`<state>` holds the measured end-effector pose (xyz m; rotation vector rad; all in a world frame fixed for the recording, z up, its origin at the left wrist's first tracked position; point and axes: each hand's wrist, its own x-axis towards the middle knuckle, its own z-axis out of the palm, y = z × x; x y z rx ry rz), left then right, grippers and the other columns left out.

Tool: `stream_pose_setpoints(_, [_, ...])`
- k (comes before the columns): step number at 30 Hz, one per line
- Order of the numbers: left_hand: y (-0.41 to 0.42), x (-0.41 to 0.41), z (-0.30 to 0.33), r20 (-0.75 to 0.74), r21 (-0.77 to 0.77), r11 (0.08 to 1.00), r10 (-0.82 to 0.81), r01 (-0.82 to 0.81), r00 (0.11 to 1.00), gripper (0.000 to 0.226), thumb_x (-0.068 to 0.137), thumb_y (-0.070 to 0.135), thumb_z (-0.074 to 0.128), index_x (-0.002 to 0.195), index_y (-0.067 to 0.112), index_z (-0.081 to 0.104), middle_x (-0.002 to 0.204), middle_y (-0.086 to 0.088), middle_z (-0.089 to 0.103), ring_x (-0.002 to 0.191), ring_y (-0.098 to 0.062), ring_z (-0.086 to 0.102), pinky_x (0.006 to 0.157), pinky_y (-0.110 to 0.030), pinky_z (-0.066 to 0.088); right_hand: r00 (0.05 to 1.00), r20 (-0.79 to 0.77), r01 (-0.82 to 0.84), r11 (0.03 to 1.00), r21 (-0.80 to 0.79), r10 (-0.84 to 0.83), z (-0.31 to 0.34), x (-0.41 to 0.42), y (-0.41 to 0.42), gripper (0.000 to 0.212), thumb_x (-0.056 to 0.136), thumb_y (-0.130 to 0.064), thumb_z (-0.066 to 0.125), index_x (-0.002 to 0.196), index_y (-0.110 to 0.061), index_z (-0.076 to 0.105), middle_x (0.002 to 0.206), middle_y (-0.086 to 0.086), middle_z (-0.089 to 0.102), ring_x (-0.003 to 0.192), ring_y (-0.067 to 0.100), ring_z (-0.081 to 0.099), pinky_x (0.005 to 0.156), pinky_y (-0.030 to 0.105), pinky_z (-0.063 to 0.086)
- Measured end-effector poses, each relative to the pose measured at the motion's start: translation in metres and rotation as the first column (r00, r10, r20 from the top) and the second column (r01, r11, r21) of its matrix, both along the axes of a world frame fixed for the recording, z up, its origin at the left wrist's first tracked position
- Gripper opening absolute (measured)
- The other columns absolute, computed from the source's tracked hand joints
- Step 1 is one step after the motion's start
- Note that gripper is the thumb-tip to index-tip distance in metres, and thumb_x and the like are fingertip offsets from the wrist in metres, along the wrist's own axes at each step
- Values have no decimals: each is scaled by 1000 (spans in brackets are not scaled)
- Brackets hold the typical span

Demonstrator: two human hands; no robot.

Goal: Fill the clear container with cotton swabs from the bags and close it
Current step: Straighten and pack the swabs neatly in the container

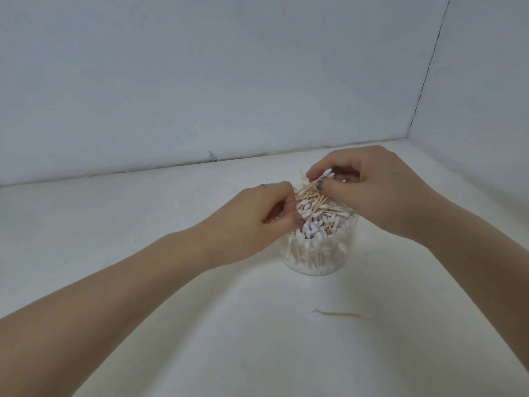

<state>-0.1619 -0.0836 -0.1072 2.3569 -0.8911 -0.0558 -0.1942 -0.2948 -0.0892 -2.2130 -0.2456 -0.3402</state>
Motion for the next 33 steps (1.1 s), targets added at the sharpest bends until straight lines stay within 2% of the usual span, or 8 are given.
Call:
stream_pose_setpoints(5, [2, -3, 1, -144, -119, 992, 31, -48, 989, 26, 104, 38, 54, 84, 22, 58, 71, 12, 50, 65, -5, 42, 61, -19, 36, 999, 45, 22, 998, -55, -20, 1, -3, 1, 19, 92, -18, 64, 94, -33, 76, 69, -28, 63, 69, -8, 57, 62, 1, 36])
stream_pose_setpoints(10, [0, -6, 3, 42, -8, 1000, -2, 3, 999, 17, 98, 19, 62, 83, 15, 58, 70, 9, 45, 67, -6, 41, 62, -16, 33, 996, 84, 46, 998, -42, -42, 3, -1, 0, 16, 91, -15, 66, 92, -27, 76, 65, -32, 59, 60, -7, 55, 60, 3, 38])
stream_pose_setpoints(16, [-11, -12, -4, -67, -115, 971, 204, -211, 977, 12, 87, 15, 64, 76, 12, 59, 61, 13, 45, 58, -3, 40, 55, -13, 34, 993, 82, 76, 995, 61, -80, 6, 3, -7, 15, 90, -14, 66, 88, -25, 77, 76, 2, 72, 67, 15, 70, 76, 40, 62])
stream_pose_setpoints(20, [-11, -13, 1, -166, -149, 961, 208, -233, 964, 8, 88, 26, 67, 81, 24, 63, 75, 2, 60, 64, -7, 51, 67, -35, 53, 993, 76, 85, 993, 86, -92, 9, 3, -10, 14, 91, -13, 67, 88, -23, 77, 78, 6, 74, 68, 17, 72, 76, 32, 61])
stream_pose_setpoints(24, [-8, -14, 12, -35, -166, 945, 279, -281, 960, 29, 90, 56, 64, 98, 29, 57, 85, 6, 60, 63, -3, 50, 59, -15, 41, 962, 184, 174, 973, 148, -200, 16, 3, -15, 13, 91, -14, 66, 90, -23, 76, 76, 2, 72, 58, 4, 67, 64, 11, 49])
stream_pose_setpoints(27, [-12, -14, 25, 4, -206, 946, 255, -249, 967, 58, 83, 65, 68, 127, 35, 47, 116, 15, 55, 97, 0, 59, 81, -19, 47, 934, 250, 205, 957, 205, -254, 18, 1, -11, 13, 91, -14, 66, 90, -22, 76, 74, 0, 71, 58, 5, 68, 63, 12, 50])
stream_pose_setpoints(30, [-24, -14, 35, 75, -127, 974, 197, -186, 978, 98, 75, 71, 72, 153, 36, 24, 149, 13, 34, 139, -3, 36, 107, -27, 38, 950, 218, 175, 959, 224, -224, 15, -2, -1, 14, 90, -14, 66, 91, -23, 77, 76, -4, 72, 59, 5, 69, 64, 16, 51])
stream_pose_setpoints(33, [-36, -16, 42, 124, -1, 986, 167, -168, 978, 101, 73, 74, 72, 152, 29, 28, 148, 10, 37, 138, -8, 39, 109, -33, 41, 971, 166, 122, 952, 280, -173, 14, -3, 5, 16, 90, -11, 66, 92, -23, 77, 80, -3, 74, 61, 7, 69, 63, 16, 52])
